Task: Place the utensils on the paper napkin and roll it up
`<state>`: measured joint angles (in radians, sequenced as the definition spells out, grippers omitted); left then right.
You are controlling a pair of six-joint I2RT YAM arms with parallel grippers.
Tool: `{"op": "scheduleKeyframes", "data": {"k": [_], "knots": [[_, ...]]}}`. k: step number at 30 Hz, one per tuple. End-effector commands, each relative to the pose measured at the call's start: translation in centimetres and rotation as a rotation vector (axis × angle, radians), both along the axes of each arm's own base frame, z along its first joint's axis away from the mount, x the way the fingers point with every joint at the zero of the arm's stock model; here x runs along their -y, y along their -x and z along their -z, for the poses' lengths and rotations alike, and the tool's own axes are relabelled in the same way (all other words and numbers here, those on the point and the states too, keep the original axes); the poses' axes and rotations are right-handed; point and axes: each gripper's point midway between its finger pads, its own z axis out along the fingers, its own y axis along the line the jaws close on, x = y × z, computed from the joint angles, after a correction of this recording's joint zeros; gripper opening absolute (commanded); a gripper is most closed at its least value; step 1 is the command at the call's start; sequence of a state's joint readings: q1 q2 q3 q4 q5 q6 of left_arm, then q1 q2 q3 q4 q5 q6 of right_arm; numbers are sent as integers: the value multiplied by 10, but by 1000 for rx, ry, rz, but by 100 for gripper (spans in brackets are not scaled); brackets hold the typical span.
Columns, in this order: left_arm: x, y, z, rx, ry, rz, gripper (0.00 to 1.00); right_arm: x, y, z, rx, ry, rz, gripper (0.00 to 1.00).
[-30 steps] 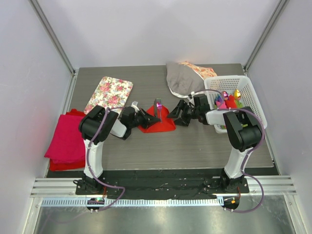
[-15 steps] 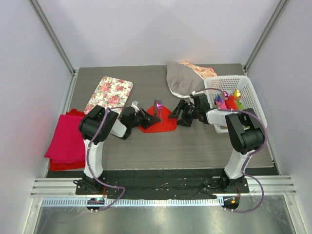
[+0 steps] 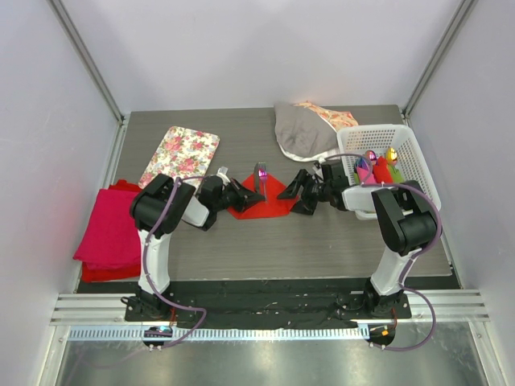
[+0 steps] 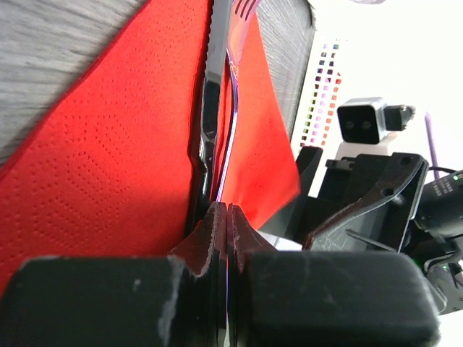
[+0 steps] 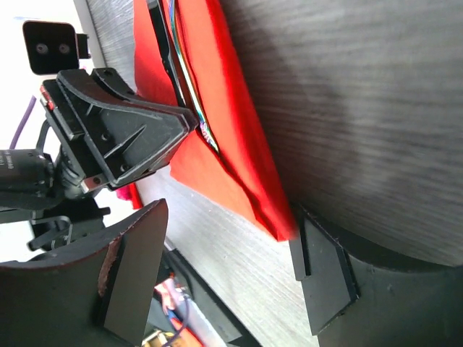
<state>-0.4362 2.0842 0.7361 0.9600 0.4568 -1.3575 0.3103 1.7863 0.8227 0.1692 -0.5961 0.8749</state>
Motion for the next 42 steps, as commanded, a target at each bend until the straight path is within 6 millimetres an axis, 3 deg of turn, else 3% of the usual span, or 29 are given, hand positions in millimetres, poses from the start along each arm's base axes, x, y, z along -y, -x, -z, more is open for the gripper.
{"op": "scheduleKeyframes", "data": {"k": [1, 12, 19, 20, 24, 33, 42], "knots": [[-5, -6, 1, 13, -24, -15, 0, 0, 11, -2, -24, -32, 26, 74], [-5, -6, 3, 9, -26, -18, 0, 13, -11, -2, 57, 107, 40, 66], [-5, -6, 4, 3, -29, -19, 0, 14, -23, -12, 106, 141, 31, 39], [-6, -6, 5, 2, -30, -19, 0, 14, -24, -12, 106, 143, 27, 30], [-5, -6, 4, 3, -31, -19, 0, 6, -29, -20, 126, 124, 4, 14], [-6, -6, 4, 3, -34, -19, 0, -28, -27, -34, 120, 42, -48, 6], [-7, -7, 4, 4, -39, -20, 0, -50, -18, -17, 65, -7, -79, 5]]}}
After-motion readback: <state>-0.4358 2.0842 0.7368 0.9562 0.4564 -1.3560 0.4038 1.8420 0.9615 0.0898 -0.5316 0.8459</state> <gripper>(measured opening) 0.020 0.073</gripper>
